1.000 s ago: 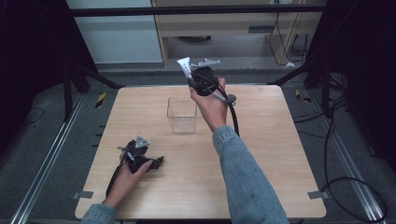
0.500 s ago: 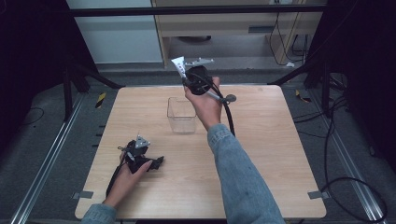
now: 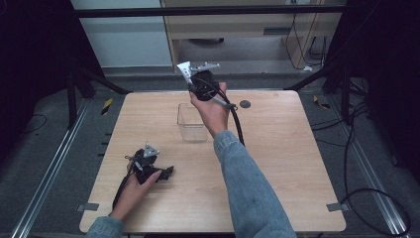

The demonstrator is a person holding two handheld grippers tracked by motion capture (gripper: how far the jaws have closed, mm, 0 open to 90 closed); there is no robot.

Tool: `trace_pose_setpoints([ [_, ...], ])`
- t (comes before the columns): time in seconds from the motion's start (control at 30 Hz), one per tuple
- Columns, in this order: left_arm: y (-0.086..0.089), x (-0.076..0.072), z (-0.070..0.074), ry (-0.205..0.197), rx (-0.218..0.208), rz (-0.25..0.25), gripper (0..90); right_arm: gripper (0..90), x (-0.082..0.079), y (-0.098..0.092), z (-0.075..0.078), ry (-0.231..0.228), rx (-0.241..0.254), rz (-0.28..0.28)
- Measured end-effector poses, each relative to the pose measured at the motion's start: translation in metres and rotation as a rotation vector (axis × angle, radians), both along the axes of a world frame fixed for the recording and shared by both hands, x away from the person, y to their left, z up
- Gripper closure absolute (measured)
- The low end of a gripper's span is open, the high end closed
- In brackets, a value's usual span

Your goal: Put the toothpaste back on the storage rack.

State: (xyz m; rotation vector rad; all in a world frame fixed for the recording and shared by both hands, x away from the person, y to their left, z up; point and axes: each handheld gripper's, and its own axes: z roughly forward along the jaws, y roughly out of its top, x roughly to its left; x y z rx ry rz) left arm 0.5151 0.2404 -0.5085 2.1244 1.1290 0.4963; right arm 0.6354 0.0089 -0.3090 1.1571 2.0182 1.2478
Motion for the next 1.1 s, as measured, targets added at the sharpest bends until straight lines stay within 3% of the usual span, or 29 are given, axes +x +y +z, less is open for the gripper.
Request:
trace_pose_setpoints([
  [1.1,0.000,0.000,0.000,0.000,0.001,0.000,0.0,77.2,0.017,0.011,-0.022,-0.003,0.030,-0.004],
])
